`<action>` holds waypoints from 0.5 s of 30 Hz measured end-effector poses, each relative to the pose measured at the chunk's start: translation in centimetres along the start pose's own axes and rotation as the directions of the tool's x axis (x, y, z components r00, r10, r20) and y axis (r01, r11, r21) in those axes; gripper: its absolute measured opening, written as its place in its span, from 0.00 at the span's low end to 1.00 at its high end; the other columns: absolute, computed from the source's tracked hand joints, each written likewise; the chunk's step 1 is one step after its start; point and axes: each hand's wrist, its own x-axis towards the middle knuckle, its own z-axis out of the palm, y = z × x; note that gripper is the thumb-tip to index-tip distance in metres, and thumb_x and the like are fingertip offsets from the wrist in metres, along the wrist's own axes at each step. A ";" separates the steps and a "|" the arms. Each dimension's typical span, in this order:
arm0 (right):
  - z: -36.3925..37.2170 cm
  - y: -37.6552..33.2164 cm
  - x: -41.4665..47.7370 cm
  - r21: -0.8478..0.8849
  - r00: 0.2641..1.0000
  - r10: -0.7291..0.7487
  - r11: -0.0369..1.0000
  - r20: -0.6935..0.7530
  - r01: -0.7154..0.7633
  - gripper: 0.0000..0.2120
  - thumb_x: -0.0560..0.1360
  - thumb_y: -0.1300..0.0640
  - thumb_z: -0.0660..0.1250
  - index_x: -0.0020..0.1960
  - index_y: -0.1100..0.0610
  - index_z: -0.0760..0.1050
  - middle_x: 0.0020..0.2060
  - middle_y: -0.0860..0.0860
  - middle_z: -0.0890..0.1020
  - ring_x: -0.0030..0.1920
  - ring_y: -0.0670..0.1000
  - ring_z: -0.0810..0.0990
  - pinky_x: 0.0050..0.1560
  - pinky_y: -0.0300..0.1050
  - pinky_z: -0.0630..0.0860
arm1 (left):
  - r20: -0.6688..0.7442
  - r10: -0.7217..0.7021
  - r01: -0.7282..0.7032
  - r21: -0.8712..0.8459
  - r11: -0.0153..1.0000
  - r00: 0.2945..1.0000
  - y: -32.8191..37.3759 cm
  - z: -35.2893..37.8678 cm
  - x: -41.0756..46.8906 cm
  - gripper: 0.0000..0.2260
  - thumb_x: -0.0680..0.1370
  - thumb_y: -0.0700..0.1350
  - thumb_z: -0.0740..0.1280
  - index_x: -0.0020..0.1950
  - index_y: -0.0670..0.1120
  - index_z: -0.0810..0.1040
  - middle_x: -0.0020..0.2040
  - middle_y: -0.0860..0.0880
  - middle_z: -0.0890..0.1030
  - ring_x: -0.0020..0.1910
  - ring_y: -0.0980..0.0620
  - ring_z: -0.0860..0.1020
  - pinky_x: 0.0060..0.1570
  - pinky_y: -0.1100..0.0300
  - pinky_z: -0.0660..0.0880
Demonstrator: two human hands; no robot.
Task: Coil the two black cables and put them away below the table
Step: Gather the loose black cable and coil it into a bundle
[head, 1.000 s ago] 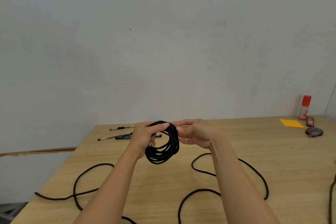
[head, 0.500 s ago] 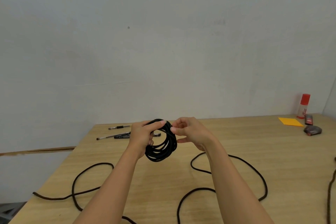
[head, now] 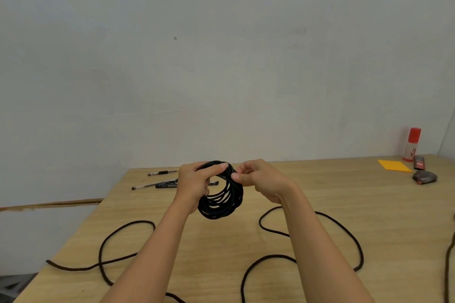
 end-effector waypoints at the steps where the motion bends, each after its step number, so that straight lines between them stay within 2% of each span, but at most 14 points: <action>1: -0.2 0.0 -0.1 -0.009 0.999 0.017 1.000 0.037 -0.017 0.08 0.77 0.59 0.67 0.39 0.57 0.72 0.35 0.50 0.76 0.37 0.45 0.74 0.37 0.33 0.68 | 0.016 0.001 -0.001 0.003 1.000 1.000 0.1 -0.1 -0.1 0.05 0.69 0.40 0.74 0.38 0.38 0.82 0.19 0.53 0.67 0.19 0.55 0.59 0.25 0.60 0.54; 3: -0.8 0.1 0.1 -0.042 0.997 0.034 0.999 0.070 -0.031 0.09 0.76 0.58 0.67 0.39 0.56 0.71 0.37 0.50 0.77 0.40 0.47 0.74 0.37 0.40 0.63 | 0.055 0.003 -0.004 0.017 1.000 0.998 0.4 -0.3 -0.1 0.04 0.69 0.40 0.74 0.37 0.40 0.82 0.19 0.53 0.67 0.19 0.55 0.59 0.26 0.60 0.54; 7: -1.7 -0.1 0.2 -0.083 0.996 0.020 0.996 0.092 -0.013 0.09 0.76 0.61 0.67 0.37 0.56 0.71 0.34 0.50 0.76 0.36 0.46 0.72 0.36 0.40 0.61 | 0.126 -0.001 -0.005 0.047 0.999 0.992 0.7 -0.3 -0.1 0.06 0.70 0.41 0.74 0.32 0.45 0.83 0.20 0.50 0.63 0.19 0.53 0.58 0.24 0.60 0.56; 11: -2.4 -0.2 -0.1 -0.031 0.991 -0.007 0.999 0.135 0.011 0.08 0.75 0.65 0.67 0.38 0.58 0.72 0.34 0.52 0.75 0.35 0.47 0.71 0.35 0.38 0.65 | 0.166 -0.007 -0.003 0.060 0.998 0.986 0.8 -0.2 -0.1 0.04 0.70 0.41 0.73 0.36 0.42 0.84 0.20 0.49 0.63 0.19 0.52 0.58 0.22 0.63 0.58; 15: -2.6 0.0 -0.4 -0.095 0.994 -0.004 0.995 0.109 0.014 0.06 0.74 0.66 0.68 0.40 0.60 0.74 0.34 0.51 0.77 0.36 0.47 0.75 0.37 0.38 0.72 | 0.184 -0.025 0.009 0.085 0.996 0.983 0.5 0.0 0.0 0.06 0.70 0.42 0.74 0.40 0.39 0.84 0.20 0.48 0.63 0.18 0.52 0.58 0.23 0.61 0.56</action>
